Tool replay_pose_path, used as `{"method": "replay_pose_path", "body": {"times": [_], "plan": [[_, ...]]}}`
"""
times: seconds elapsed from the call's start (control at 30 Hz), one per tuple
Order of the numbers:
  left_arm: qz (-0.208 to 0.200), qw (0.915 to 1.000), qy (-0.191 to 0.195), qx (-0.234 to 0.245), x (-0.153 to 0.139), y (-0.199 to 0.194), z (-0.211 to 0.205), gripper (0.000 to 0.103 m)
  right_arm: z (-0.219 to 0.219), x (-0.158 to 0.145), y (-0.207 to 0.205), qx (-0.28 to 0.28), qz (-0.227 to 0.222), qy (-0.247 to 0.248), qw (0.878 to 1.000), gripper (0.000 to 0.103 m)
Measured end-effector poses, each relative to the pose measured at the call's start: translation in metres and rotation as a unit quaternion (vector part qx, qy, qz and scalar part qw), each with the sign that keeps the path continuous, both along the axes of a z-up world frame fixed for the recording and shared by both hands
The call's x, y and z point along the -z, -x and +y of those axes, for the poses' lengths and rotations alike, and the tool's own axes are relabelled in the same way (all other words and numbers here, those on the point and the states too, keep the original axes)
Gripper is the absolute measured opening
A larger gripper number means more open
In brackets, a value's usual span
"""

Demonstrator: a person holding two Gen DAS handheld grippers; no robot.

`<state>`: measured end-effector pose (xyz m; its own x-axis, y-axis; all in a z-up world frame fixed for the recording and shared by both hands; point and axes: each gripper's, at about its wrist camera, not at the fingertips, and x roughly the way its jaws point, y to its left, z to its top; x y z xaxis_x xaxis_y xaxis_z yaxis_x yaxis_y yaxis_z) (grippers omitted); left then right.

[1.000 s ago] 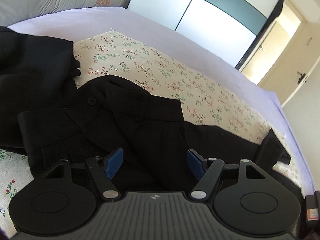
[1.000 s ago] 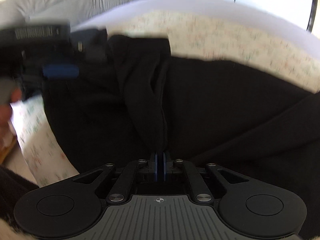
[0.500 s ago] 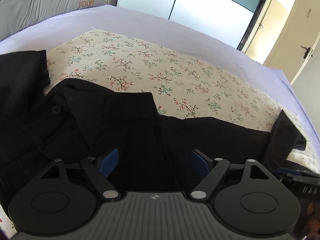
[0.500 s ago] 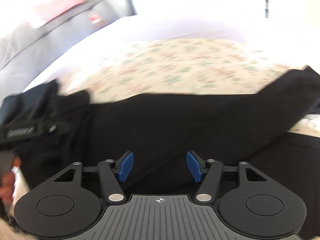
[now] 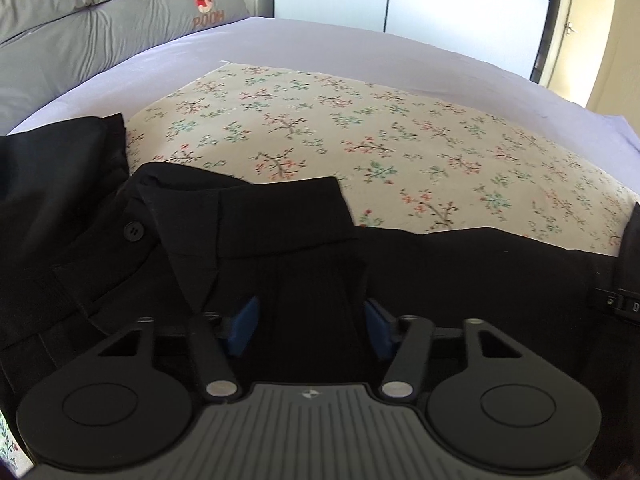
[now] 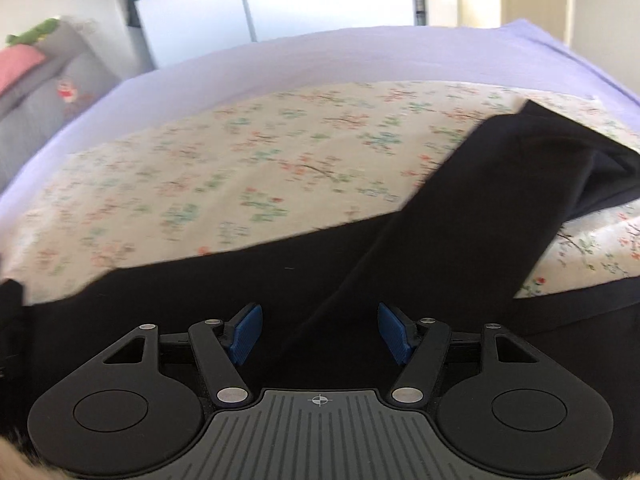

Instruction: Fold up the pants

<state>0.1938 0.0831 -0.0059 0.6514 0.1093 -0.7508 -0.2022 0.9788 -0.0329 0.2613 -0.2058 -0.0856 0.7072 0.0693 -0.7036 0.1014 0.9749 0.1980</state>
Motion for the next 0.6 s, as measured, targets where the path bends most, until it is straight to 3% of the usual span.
{"method": "replay_pose_path", "body": {"times": [0.07,0.1,0.13,0.2,0.37,0.6], "plan": [[-0.004,0.9999,0.016,-0.003,-0.001,0.004,0.007,0.073,0.002,-0.001,0.004,0.004,-0.007,0.018,1.0,0.049],[-0.007,0.9995,0.03,0.002,-0.002,0.007,0.011,0.057,0.004,-0.002,0.007,0.006,-0.009,0.029,1.0,0.032],[-0.009,0.9991,0.042,0.004,-0.003,0.009,0.014,0.05,0.005,-0.003,0.007,0.004,-0.011,0.034,0.999,0.012],[-0.022,0.9984,0.053,0.006,-0.007,0.016,0.021,0.05,0.003,-0.006,0.011,0.014,-0.01,0.042,0.999,0.001],[-0.066,0.9945,0.081,0.0,-0.024,0.042,0.045,0.05,-0.016,-0.025,0.036,0.049,-0.032,0.007,0.998,0.0],[-0.087,0.9866,0.137,-0.013,-0.032,0.088,0.093,0.05,-0.048,-0.07,0.095,0.046,-0.073,0.0,0.996,0.0]]}}
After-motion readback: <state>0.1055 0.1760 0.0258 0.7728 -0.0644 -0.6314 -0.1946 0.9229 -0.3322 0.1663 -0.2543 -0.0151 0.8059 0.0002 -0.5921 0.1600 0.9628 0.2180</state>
